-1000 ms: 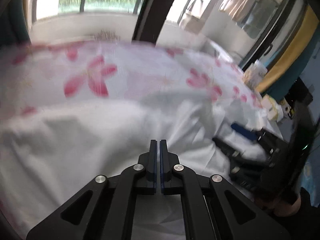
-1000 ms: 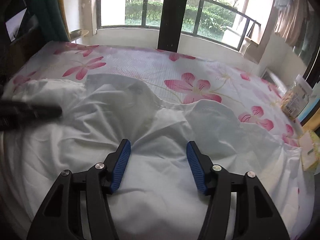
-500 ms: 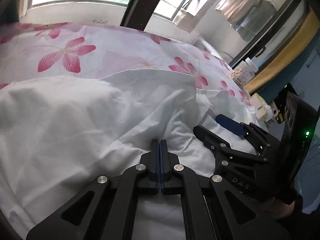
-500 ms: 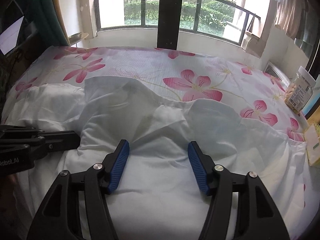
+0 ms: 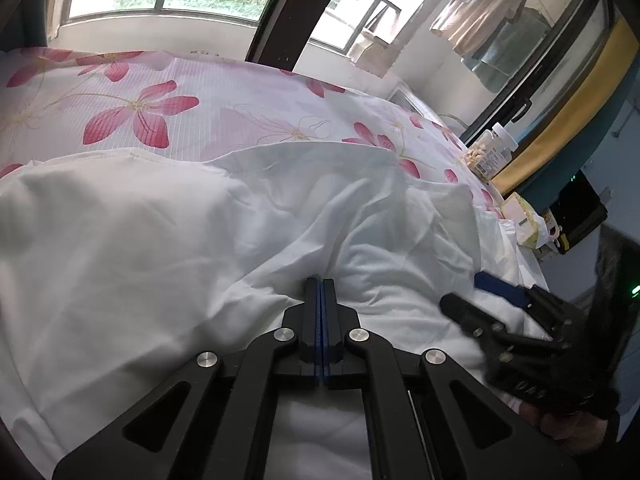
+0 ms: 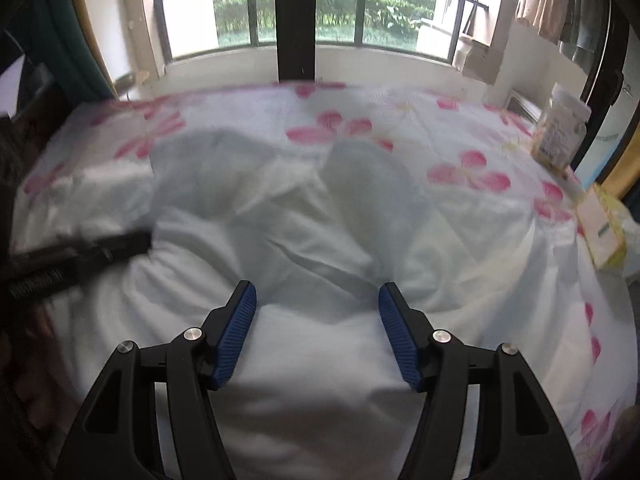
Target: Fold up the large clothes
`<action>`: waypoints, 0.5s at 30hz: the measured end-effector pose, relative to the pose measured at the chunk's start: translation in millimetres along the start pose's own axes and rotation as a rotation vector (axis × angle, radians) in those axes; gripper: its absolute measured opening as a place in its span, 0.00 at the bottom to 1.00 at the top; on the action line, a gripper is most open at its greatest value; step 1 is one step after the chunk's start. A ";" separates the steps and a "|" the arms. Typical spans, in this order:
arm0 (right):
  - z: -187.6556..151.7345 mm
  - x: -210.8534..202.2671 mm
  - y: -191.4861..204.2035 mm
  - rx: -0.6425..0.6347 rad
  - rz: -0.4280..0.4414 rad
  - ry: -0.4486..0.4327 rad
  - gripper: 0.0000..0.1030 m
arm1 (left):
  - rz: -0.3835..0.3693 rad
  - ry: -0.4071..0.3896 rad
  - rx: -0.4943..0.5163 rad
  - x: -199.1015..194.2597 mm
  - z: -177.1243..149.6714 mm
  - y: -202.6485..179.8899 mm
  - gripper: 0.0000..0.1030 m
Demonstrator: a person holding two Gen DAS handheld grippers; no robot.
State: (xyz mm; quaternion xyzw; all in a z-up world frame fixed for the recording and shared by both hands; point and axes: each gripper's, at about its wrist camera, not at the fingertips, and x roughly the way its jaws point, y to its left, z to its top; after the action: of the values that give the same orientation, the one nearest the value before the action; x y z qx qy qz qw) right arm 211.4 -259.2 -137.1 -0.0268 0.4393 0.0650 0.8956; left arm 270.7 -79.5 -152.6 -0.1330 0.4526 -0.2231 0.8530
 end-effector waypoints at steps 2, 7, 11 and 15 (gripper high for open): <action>-4.6 1.0 -1.6 -0.009 -0.009 -0.032 0.67 | 0.009 -0.001 0.016 -0.4 -0.8 -0.9 0.03; -2.4 2.9 -4.9 -0.007 -0.004 -0.029 0.70 | 0.027 0.034 0.006 -1.7 3.4 -2.5 0.03; -3.9 -8.4 -12.0 0.051 0.012 -0.025 0.72 | 0.066 0.045 0.022 -2.2 2.8 -8.0 0.03; -18.3 -43.8 -30.0 0.118 0.011 -0.084 0.77 | 0.067 0.037 0.024 -1.2 1.9 -6.8 0.03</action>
State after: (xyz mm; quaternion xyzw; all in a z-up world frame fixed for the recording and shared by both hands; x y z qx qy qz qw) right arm 174.8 -294.9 -114.0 0.0310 0.4045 0.0448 0.9129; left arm 269.9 -84.7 -147.8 -0.1034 0.4698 -0.2022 0.8531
